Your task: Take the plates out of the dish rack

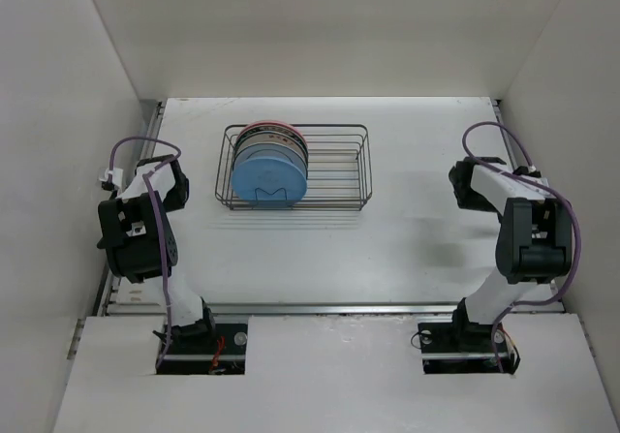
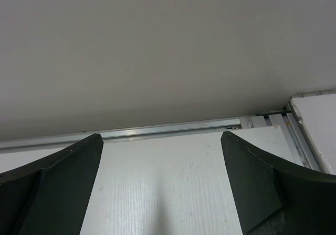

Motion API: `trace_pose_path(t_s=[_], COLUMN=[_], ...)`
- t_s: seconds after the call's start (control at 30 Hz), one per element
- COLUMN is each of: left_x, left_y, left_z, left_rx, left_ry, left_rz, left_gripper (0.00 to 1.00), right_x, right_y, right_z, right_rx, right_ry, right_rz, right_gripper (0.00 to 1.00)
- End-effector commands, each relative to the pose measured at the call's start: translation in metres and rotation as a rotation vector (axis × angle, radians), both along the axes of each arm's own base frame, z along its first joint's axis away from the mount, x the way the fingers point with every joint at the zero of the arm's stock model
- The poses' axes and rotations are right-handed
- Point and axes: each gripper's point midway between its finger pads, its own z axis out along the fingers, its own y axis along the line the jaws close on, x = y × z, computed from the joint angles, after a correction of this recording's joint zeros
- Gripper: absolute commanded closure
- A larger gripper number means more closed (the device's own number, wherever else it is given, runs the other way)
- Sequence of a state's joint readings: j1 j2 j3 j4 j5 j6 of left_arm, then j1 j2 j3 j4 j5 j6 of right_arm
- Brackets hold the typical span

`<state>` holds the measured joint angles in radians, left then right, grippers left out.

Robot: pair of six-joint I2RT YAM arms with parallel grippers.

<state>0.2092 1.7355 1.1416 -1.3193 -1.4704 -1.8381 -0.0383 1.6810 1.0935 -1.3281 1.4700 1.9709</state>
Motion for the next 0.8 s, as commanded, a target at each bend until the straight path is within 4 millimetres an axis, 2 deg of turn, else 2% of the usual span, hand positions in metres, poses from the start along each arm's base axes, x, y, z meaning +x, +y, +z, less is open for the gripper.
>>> trace_pose_path(t_s=[0.0, 0.07, 0.13, 0.17, 0.2, 0.23, 0.3, 0.33, 0.37, 0.4, 0.43, 0.47, 0.5, 0.53, 0.57, 0.6, 0.63, 0.67, 0.7, 0.73, 0.77], left_x=[-0.022, -0.022, -0.021, -0.021, -0.012, 0.006, 0.030, 0.038, 0.050, 0.056, 0.087, 0.102, 0.105, 0.159, 0.168, 0.159, 0.161, 0.153, 0.154, 0.152, 0.147], left_y=[-0.003, -0.003, -0.003, -0.001, 0.003, 0.005, 0.007, 0.004, 0.003, -0.006, -0.013, -0.021, -0.031, -0.083, -0.112, -0.145, -0.181, -0.207, -0.216, -0.231, -0.215], left_z=[0.028, 0.028, 0.029, 0.034, 0.045, 0.070, 0.097, 0.108, 0.139, 0.156, 0.146, 0.147, 0.167, 0.163, 0.178, 0.198, 0.212, 0.212, 0.225, 0.222, 0.211], left_rx=[-0.024, -0.024, -0.024, -0.028, -0.003, -0.029, -0.028, -0.056, -0.055, -0.118, -0.238, -0.339, -0.417, -0.579, -0.586, -0.550, -0.506, -0.477, -0.430, -0.425, -0.434], left_ry=[0.197, 0.197, 0.197, 0.209, 0.255, 0.413, 0.463, 0.455, 0.356, 0.570, 0.460, 0.431, 0.314, 0.201, 0.146, 0.117, 0.140, 0.258, 0.309, 0.384, 0.474], left_rz=[-0.008, -0.008, -0.008, 0.000, -0.023, -0.038, -0.050, -0.057, -0.065, -0.115, -0.225, -0.359, -0.536, -1.033, -1.270, -1.487, -1.697, -1.853, -1.878, -1.895, -1.779], left_gripper=[0.01, 0.01, 0.01, 0.01, 0.01, 0.01, 0.01, 0.01, 0.01, 0.01, 0.01, 0.01, 0.01, 0.01, 0.01, 0.01, 0.01, 0.01, 0.01, 0.01, 0.01], right_x=[0.005, 0.005, 0.013, 0.018, 0.025, 0.042, 0.052, 0.067, 0.075, 0.079, 0.089, 0.110, 0.119, 0.124, 0.134, 0.147, 0.154, 0.195, 0.194, 0.191, 0.190], right_y=[-0.005, -0.005, -0.006, -0.003, 0.000, 0.008, 0.021, 0.040, 0.054, 0.068, 0.085, 0.121, 0.141, 0.158, 0.191, 0.212, 0.227, 0.270, 0.329, 0.348, 0.367], right_z=[0.023, 0.023, 0.035, 0.047, 0.057, 0.086, 0.118, 0.142, 0.154, 0.170, 0.179, 0.194, 0.198, 0.202, 0.208, 0.195, 0.191, 0.188, 0.172, 0.182, 0.199], right_rx=[-0.087, -0.087, -0.086, -0.092, -0.092, -0.140, -0.174, -0.150, -0.131, -0.133, -0.134, -0.146, -0.154, -0.186, -0.171, -0.133, -0.165, -0.102, -0.056, -0.070, -0.070], right_ry=[0.017, 0.017, 0.032, 0.113, 0.134, 0.108, 0.104, -0.002, -0.027, 0.016, 0.033, 0.043, 0.085, 0.195, 0.186, 0.243, 0.651, 0.508, 0.494, 0.423, 0.320], right_rz=[0.029, 0.029, 0.030, 0.049, 0.062, 0.098, 0.137, 0.188, 0.226, 0.267, 0.314, 0.402, 0.447, 0.483, 0.565, 0.628, 0.770, 1.045, 1.437, 1.547, 1.664], right_gripper=[0.00, 0.00, 0.00, 0.00, 0.00, 0.00, 0.00, 0.00, 0.00, 0.00, 0.00, 0.00, 0.00, 0.00, 0.00, 0.00, 0.00, 0.00, 0.00, 0.00, 0.00])
